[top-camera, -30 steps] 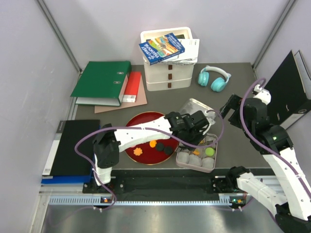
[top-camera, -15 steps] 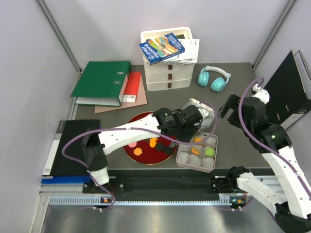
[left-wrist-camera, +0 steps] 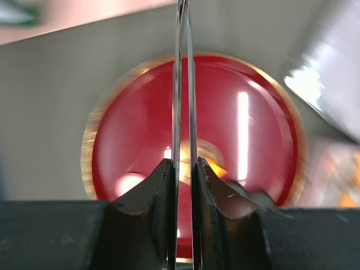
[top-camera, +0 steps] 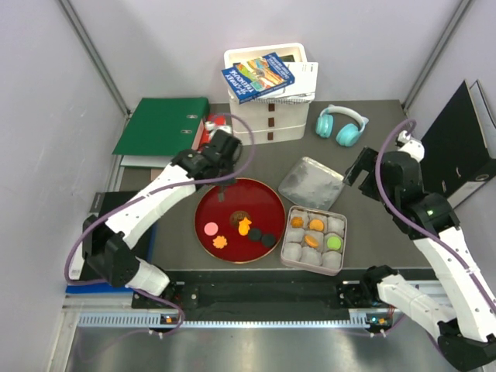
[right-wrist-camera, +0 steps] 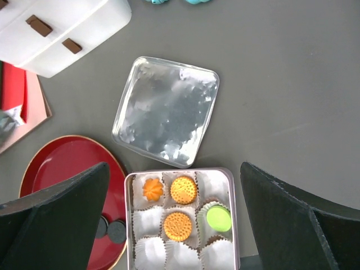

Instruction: Pack the cookies

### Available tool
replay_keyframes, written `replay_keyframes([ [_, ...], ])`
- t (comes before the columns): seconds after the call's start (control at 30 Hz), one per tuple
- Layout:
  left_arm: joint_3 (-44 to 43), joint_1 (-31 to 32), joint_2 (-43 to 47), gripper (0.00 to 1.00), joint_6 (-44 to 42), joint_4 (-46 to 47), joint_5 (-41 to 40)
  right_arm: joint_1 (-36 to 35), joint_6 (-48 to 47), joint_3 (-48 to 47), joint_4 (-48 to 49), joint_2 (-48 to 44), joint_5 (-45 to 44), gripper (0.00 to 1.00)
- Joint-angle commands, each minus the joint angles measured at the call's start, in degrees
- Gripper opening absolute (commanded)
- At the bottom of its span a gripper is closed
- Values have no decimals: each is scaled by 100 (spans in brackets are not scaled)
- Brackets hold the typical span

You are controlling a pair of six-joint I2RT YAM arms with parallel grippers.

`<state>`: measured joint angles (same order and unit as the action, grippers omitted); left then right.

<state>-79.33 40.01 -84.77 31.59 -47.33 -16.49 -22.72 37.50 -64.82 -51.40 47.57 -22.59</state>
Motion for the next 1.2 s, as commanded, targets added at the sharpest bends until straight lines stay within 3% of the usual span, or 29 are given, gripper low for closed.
replay_keyframes([
  [0.0,418,-1011,496,24,479,101,-460,-57,-67,13,305,156,106,99],
  [0.27,1155,-2478,506,24,628,-5,-233,-180,-199,-40,376,349,53,99],
  [0.6,2000,-3157,681,27,568,101,75,-198,-199,127,473,472,150,99],
  [0.83,2053,-3157,725,57,400,-83,190,-198,-172,127,578,621,264,99],
  [1.17,1904,-3157,1112,69,295,-329,85,-206,-181,39,710,911,316,99],
])
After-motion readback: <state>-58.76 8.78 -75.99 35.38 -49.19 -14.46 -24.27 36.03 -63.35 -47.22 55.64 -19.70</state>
